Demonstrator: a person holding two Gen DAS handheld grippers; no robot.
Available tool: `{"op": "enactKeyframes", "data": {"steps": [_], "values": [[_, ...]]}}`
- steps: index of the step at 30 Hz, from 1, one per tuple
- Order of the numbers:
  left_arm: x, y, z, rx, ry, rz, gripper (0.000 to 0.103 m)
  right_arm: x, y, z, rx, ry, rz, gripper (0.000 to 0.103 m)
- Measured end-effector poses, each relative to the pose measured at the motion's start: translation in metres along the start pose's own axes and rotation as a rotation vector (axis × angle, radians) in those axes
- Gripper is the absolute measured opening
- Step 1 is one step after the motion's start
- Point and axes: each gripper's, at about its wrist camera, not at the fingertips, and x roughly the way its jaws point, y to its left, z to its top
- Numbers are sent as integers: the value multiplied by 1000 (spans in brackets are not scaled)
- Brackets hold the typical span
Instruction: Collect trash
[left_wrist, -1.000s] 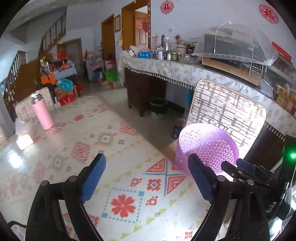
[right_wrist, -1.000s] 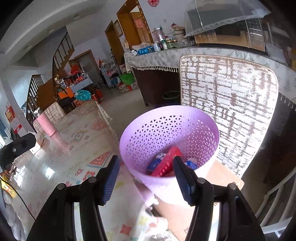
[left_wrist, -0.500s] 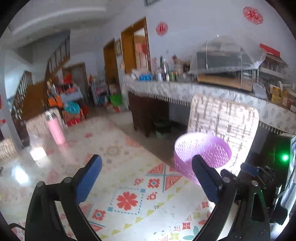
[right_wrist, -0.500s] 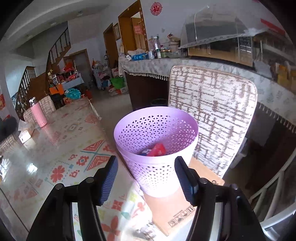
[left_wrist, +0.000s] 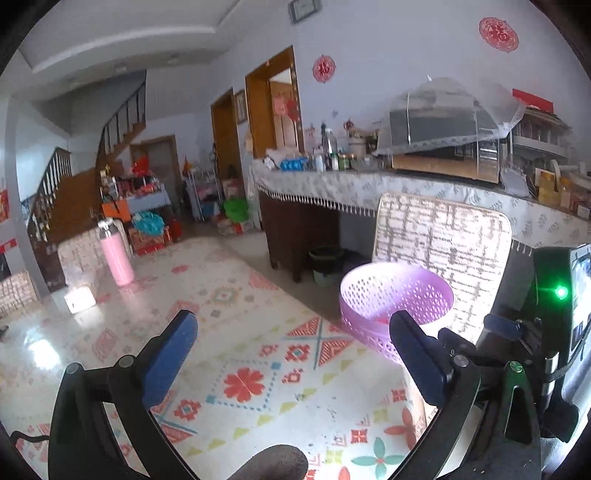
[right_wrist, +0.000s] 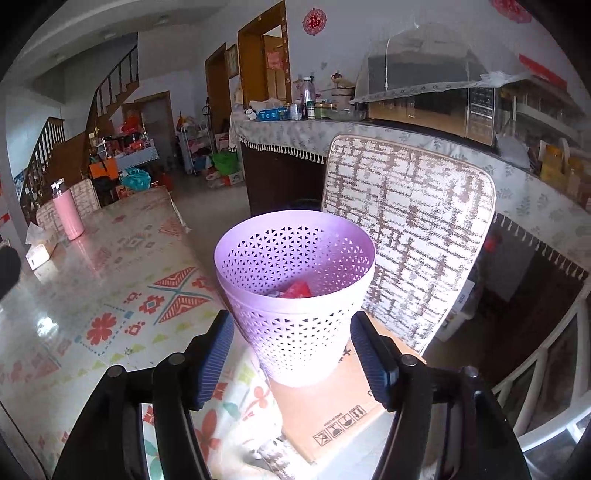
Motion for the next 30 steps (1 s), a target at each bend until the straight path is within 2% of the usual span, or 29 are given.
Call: {"op": "enactKeyframes", "data": {"steps": [6, 10, 30], "values": [[14, 3, -8, -50, 90, -42, 103, -1, 2, -2, -28, -5, -16, 73], [21, 4, -10, -66, 119, -50, 103, 2, 3, -4, -36, 6, -16, 74], [34, 1, -17, -60, 177, -78, 103, 7, 4, -10, -47, 36, -23, 79]]}}
